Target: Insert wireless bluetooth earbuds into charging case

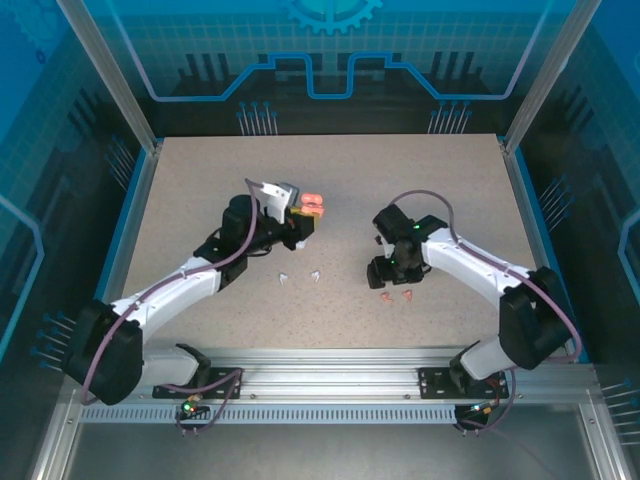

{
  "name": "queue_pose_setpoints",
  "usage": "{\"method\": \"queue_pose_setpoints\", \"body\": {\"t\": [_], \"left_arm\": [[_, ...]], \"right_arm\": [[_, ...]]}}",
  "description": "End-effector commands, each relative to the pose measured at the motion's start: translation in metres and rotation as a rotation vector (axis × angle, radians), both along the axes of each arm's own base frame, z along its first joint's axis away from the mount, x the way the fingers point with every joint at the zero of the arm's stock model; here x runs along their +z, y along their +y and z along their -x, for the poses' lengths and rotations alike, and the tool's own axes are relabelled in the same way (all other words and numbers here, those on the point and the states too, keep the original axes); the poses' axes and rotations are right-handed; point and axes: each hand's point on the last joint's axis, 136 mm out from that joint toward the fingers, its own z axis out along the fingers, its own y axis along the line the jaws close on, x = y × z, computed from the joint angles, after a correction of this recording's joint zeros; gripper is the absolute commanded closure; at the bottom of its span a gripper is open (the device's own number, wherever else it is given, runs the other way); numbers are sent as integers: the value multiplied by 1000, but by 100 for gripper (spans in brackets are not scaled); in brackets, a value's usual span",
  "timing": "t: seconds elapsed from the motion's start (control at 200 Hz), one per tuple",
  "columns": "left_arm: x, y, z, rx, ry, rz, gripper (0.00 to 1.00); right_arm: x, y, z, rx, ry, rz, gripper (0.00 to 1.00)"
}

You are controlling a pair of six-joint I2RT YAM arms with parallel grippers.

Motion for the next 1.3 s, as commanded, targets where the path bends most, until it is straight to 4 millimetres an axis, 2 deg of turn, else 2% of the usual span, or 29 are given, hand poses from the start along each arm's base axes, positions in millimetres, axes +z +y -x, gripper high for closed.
{"method": "queue_pose_setpoints", "body": {"t": [0.0, 0.085, 0.265, 0.605, 0.815, 1.095, 1.296], "left_arm": [[17, -8, -2, 21, -98, 14, 100], [16, -12, -1, 13, -90, 22, 100], [18, -14, 2, 6, -95, 34, 100], [19, -18, 5, -14, -89, 34, 100], [19, -20, 7, -22, -87, 32, 100], [17, -21, 6, -22, -86, 28, 100], [15, -22, 7, -28, -83, 29, 100]], "right_arm": [[-14, 10, -1, 53, 10, 42, 39], [-24, 13, 1, 89, 40, 61, 42], [-39, 12, 4, 104, 79, 82, 43], [-57, 4, 16, 77, 118, 100, 36], [-61, 4, 25, 68, 130, 79, 36], [-57, 19, 31, 92, 133, 33, 37], [-51, 22, 34, 101, 129, 43, 37]]}}
